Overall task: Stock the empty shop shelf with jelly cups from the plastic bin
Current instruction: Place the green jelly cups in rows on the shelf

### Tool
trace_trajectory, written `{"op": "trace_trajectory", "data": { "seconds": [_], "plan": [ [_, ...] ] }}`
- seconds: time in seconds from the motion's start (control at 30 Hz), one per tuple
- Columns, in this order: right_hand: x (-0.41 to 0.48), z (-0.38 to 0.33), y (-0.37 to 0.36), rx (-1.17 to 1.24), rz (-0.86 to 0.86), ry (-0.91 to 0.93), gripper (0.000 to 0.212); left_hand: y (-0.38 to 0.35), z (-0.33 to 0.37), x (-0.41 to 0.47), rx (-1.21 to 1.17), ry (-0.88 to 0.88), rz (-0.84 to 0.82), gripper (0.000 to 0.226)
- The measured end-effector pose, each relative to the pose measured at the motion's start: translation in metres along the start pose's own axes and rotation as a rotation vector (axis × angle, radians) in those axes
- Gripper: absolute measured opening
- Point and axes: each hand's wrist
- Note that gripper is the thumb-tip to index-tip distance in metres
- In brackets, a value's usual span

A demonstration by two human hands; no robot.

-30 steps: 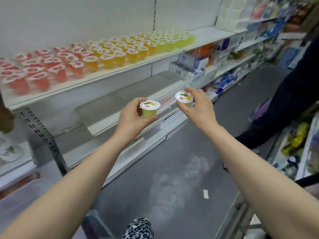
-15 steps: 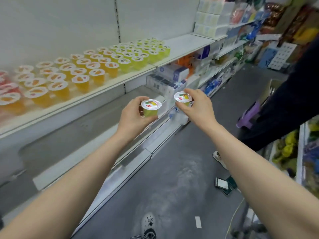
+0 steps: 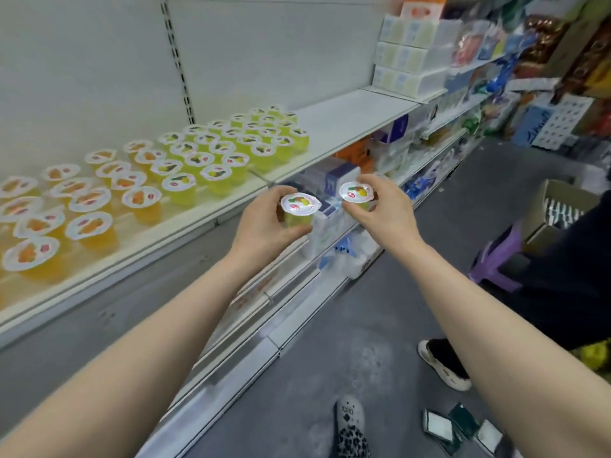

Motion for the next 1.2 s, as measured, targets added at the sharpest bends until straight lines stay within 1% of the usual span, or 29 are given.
{"op": "trace_trajectory", "data": {
  "seconds": [0.1,0.23,0.4,0.6,0.77,0.87,1.03,1.2],
  "plan": [
    [0.053,0.025,-0.010,0.040,-0.014,0.061,0.039,-0.021,-0.003,0.042,0.064,-0.016,0.041,0.057],
    [0.127,0.050,-0.018,0.092,-0.046,0.157,0.035,-0.049,-0.005,0.095,0.144,0.011,0.130,0.060],
    [0.214,0.075,-0.034,0.128,-0.134,0.222,0.033,-0.076,-0.006,0.148,0.218,0.060,0.244,0.057],
    [0.280,0.077,-0.067,0.144,-0.244,0.259,0.030,-0.078,-0.013,0.177,0.230,0.121,0.295,0.061],
    [0.319,0.069,-0.101,0.122,-0.333,0.229,0.037,-0.068,-0.020,0.203,0.262,0.138,0.380,0.063],
    [0.333,0.068,-0.120,0.107,-0.385,0.219,0.036,-0.059,-0.025,0.218,0.263,0.148,0.409,0.062],
    [0.353,0.065,-0.143,0.076,-0.433,0.219,0.034,-0.045,-0.035,0.238,0.271,0.160,0.427,0.060],
    [0.366,0.062,-0.158,0.127,-0.449,0.218,0.033,-0.042,-0.041,0.254,0.306,0.166,0.425,0.057]
  ]
}}
Point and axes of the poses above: each hand's wrist, its own x-axis towards the middle knuckle, its own y-axis out of the back of the hand, z = x × y, and after that the axes turned 4 degrees about -x, right-handed
